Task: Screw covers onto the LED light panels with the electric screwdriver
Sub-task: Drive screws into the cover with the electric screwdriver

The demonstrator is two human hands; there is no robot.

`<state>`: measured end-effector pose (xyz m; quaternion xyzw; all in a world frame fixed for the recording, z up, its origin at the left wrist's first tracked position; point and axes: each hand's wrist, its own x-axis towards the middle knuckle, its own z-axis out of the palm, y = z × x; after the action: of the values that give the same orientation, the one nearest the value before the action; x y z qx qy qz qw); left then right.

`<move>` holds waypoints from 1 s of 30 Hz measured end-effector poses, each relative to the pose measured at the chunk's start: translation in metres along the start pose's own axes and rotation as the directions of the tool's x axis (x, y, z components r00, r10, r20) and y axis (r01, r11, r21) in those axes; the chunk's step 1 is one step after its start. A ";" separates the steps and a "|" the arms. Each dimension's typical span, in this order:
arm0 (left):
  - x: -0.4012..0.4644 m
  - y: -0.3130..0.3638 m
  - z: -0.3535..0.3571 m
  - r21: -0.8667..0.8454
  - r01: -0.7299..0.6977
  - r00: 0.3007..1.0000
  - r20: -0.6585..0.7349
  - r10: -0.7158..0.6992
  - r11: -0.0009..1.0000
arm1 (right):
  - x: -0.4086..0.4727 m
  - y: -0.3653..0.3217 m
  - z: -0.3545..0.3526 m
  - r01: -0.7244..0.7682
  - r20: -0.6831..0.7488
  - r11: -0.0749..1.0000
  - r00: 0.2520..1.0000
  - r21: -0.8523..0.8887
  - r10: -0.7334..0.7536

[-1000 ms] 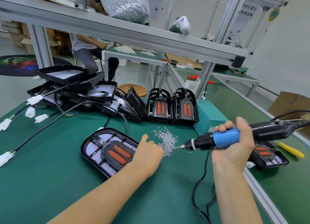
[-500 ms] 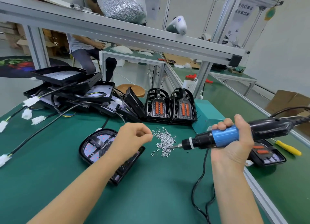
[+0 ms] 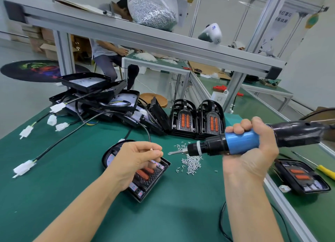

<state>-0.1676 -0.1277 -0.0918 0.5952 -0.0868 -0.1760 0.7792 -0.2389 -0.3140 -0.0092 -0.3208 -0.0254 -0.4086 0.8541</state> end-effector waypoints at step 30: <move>0.014 0.015 -0.008 -0.204 0.237 0.967 -0.047 -0.251 0.950 | 0.001 0.023 0.007 -0.074 -0.012 0.997 0.997 0.018 0.074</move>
<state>-0.1497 -0.1224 -0.0808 0.5273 0.0333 -0.2571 0.8091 -0.2208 -0.3005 -0.0155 -0.3114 -0.0115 -0.3785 0.8715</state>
